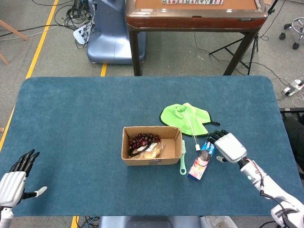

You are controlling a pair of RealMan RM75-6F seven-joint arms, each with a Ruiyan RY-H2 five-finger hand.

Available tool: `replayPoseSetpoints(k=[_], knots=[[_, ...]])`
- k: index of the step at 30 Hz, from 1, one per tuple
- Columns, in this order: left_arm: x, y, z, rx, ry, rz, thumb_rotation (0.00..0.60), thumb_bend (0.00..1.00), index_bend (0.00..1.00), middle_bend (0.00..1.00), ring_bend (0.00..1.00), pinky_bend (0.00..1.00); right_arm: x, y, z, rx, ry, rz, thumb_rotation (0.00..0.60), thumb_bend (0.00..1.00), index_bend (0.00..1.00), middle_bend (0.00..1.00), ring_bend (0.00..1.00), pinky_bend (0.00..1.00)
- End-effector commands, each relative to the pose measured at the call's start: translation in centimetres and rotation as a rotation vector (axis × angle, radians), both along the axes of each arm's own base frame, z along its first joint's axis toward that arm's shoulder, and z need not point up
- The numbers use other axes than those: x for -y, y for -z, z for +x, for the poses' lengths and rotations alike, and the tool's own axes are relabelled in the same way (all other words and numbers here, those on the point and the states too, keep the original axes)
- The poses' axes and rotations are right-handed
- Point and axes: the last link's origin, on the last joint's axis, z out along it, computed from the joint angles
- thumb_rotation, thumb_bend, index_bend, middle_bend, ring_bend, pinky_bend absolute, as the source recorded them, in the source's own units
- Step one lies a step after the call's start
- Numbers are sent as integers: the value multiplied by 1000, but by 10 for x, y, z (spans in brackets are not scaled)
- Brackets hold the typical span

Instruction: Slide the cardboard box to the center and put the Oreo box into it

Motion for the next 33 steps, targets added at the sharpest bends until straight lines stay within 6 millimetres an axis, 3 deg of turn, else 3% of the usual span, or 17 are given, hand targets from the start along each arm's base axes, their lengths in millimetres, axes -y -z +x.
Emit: replayPoseSetpoints(k=[1, 27, 29, 33], knots=[[0, -2, 0, 1, -4, 11, 600, 16, 0, 0, 5, 137, 1, 8, -1, -8, 5, 29, 600, 0, 327, 262, 222, 313], [-1, -8, -2, 11, -32, 36, 600, 16, 0, 0, 6, 137, 13, 48, -3, -94, 21, 102, 600, 0, 327, 286, 205, 294], [-1, -8, -2, 12, -32, 35, 600, 16, 0, 0, 6, 137, 13, 49, -3, -101, 18, 101, 600, 0, 331, 350, 256, 309], [-1, -8, -2, 11, -34, 34, 600, 16, 0, 0, 6, 137, 12, 49, -4, -115, 10, 92, 600, 2, 459, 527, 477, 475]])
